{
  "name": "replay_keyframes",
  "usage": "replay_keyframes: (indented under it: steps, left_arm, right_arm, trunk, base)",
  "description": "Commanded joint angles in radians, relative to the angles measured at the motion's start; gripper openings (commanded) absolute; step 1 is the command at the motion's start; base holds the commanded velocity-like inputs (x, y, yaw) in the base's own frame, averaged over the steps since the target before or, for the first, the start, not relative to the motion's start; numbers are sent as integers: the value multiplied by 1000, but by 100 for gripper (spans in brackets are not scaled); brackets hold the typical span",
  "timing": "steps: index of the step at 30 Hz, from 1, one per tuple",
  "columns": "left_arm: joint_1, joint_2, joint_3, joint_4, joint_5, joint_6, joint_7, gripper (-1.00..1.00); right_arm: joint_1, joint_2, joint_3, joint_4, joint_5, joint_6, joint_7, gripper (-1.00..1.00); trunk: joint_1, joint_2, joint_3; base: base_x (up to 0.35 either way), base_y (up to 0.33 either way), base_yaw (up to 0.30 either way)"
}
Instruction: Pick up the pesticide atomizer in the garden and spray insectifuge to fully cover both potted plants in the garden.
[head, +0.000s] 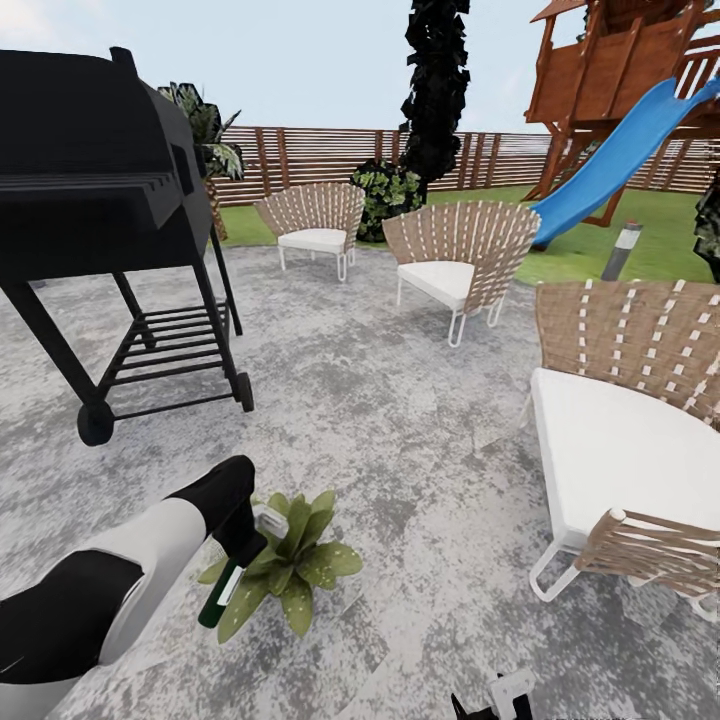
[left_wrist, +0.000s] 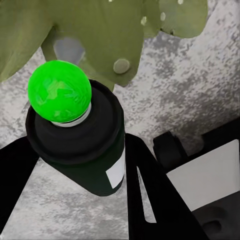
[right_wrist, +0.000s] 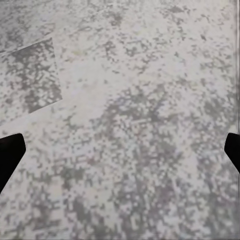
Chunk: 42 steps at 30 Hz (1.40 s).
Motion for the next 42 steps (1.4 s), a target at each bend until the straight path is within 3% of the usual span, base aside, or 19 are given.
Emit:
replay_keyframes:
  steps: [1,10,22,28,42]
  left_arm:
    - [2,1,2,-2,-10,5,-10,-100]
    - [8,31,1,0,-13,3,-8,-100]
    - [-3,16,2,-3,-14,5,-10,-100]
    - [0,18,1,-3,-14,3,-9,-100]
    - [8,25,1,-3,-14,2,-8,-100]
  right_arm:
    - [-1,0,-1,1,0,-3,4,100]
    - [-1,0,-1,1,0,-3,4,100]
    - [-1,0,-1,2,0,-3,4,100]
    - [-1,0,-1,2,0,-3,4,100]
    - [-1,0,-1,2,0,-3,4,100]
  trunk:
    - [0,0,-1]
    - [0,0,-1]
    - [0,0,-1]
    - [0,0,-1]
    - [0,0,-1]
  base:
    - [85,59,-259]
    - [11,59,-40]
    - [0,159,-2]
    - [0,1,-200]
    - [-81,37,-3]
